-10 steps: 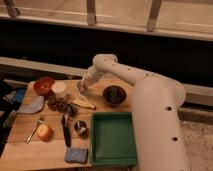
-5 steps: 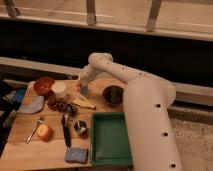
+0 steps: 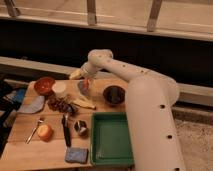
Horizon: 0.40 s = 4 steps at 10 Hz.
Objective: Place pepper in plastic cup
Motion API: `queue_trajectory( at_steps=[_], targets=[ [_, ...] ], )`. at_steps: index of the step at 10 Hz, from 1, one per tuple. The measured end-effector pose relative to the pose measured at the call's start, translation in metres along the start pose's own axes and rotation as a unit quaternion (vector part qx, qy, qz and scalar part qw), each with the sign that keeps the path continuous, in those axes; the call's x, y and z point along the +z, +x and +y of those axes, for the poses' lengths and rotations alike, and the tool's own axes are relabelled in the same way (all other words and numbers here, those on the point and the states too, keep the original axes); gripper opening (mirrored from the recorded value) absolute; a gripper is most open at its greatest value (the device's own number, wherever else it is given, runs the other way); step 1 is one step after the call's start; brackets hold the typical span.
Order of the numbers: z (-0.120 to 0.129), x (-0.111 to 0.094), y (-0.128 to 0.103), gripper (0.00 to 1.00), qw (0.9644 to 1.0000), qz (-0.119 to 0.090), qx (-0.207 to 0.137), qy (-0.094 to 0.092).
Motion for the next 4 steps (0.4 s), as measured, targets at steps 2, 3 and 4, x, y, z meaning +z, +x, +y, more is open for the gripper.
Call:
queue_trajectory(
  at_steps=[2, 3, 4],
  targets=[
    [0.006, -0.026, -0.011, 0.8, 0.9996, -0.027, -0.007, 0.006],
    [0.014, -0.045, -0.016, 0.8, 0.9988, -0.047, -0.011, 0.007],
    [0.013, -0.049, -0.017, 0.8, 0.9986, -0.052, -0.011, 0.009]
  ],
)
